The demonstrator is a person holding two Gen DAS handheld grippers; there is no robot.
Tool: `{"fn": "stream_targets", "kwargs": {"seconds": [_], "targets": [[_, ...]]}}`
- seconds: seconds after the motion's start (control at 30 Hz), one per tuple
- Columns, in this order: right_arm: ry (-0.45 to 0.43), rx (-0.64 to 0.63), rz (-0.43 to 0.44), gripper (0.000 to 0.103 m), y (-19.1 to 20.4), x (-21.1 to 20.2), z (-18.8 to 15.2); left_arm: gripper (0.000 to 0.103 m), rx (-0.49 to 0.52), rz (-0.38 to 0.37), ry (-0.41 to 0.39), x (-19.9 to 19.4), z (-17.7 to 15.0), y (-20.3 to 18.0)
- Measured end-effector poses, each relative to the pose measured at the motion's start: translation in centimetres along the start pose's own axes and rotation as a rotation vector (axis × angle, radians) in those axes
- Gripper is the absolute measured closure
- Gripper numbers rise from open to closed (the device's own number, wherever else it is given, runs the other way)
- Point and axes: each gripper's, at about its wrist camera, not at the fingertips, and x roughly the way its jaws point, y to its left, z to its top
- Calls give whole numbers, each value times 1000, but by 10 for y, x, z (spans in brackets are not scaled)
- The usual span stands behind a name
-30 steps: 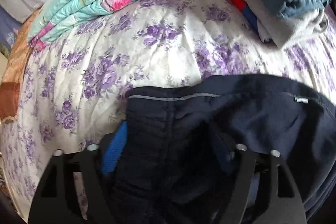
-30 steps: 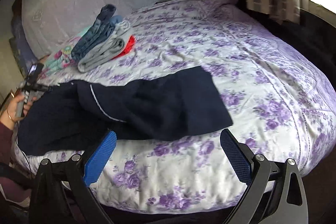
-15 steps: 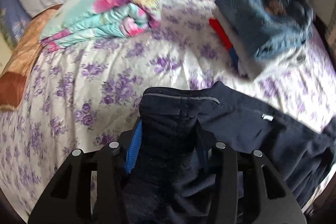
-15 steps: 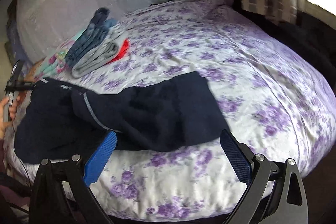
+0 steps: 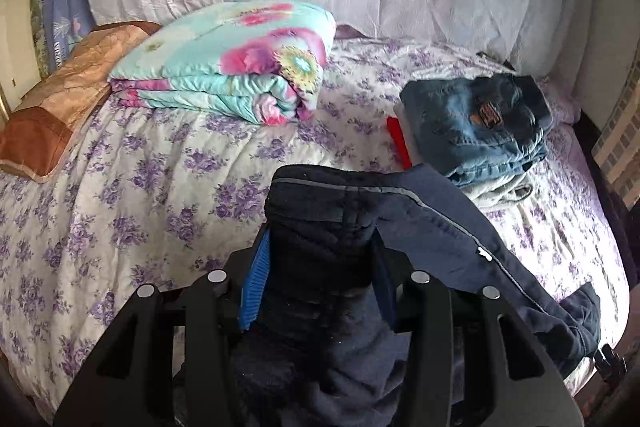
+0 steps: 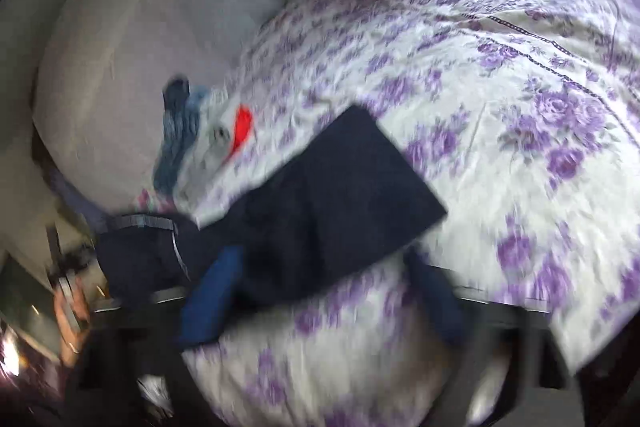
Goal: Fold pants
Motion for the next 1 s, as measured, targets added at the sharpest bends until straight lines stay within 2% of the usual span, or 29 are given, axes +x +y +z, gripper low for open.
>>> {"fn": "stream_targets", "kwargs": {"seconds": [0.03, 0.1, 0.2, 0.33, 0.43, 0.53, 0.63, 0.67, 0.7, 0.77, 0.8, 0.83, 0.87, 0.9, 0.93, 1.0], "targets": [[0, 15, -6, 81, -4, 3, 3, 58, -8, -3, -7, -3, -1, 4], [-39, 24, 20, 87, -6, 0, 5, 58, -30, -10, -20, -10, -3, 10], [-120, -49, 33, 90, 16, -21, 14, 58, -54, -5, -55, -24, -4, 20], [-248, -136, 72, 92, 57, -55, 44, 58, -93, -11, -95, -38, -4, 31], [-307, -230, 30, 92, 95, -57, 73, 58, -105, 0, -117, -40, -1, 34], [-297, -260, -67, 92, 127, -29, 112, 58, -126, 20, -119, -33, 3, 38], [-260, -273, -184, 92, 152, 31, 159, 58, -171, 69, -92, -12, 14, 45], [-220, -271, -256, 92, 162, 72, 185, 58, -191, 81, -83, -3, 20, 49], [-183, -286, -316, 88, 168, 98, 194, 58, -218, 112, -79, 10, 27, 54], [-18, -357, -478, 65, 179, 185, 211, 57, -248, 196, -81, 35, 39, 67], [23, -371, -505, 57, 179, 214, 208, 57, -265, 228, -73, 47, 41, 74], [50, -383, -522, 56, 177, 232, 205, 56, -288, 279, -44, 67, 42, 86], [66, -398, -544, 56, 175, 244, 200, 55, -294, 299, 8, 87, 42, 94], [58, -401, -537, 48, 174, 244, 196, 54, -302, 297, 87, 109, 39, 103], [44, -402, -526, 31, 171, 239, 194, 54, -311, 292, 118, 117, 34, 108], [-19, -412, -550, 16, 157, 216, 192, 51, -291, 305, 104, 116, 31, 109]]}}
